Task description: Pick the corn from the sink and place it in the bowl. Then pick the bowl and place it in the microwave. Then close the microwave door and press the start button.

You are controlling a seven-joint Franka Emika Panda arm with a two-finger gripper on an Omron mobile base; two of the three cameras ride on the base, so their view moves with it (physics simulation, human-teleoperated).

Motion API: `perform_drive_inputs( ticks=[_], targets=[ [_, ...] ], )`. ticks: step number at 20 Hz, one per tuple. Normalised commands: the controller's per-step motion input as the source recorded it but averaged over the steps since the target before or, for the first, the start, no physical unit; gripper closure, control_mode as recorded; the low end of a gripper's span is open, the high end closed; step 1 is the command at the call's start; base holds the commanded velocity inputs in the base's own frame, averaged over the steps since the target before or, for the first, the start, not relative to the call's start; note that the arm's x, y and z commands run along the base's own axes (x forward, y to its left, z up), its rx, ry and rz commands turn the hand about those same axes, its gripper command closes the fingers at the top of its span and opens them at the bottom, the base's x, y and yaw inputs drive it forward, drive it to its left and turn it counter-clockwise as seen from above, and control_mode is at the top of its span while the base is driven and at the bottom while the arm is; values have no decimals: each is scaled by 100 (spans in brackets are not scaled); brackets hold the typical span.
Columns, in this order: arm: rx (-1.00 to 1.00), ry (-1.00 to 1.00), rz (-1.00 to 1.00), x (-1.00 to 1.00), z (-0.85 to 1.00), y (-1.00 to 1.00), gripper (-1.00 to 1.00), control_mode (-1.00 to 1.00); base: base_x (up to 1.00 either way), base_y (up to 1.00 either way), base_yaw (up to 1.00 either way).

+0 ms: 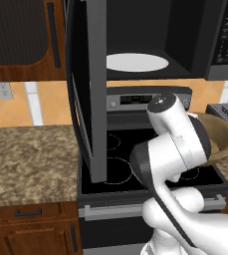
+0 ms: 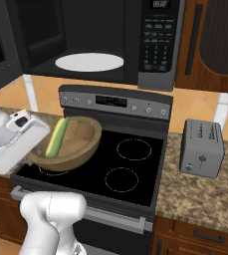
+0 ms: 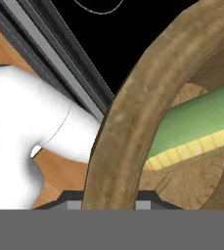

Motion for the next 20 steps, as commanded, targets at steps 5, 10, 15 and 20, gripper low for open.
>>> perform_drive_inputs(
  ticks=[5,10,15,20],
  targets=[
    [-1,0,30,0,46,0,100,-100,0,0,0],
    [0,-3,0,0,0,0,100,-100,0,0,0],
    [-1,-4,14,0,0,3,100,-100,0,0,0],
    [0,-3,15,-1,0,2,100,-100,0,0,0]
  ],
)
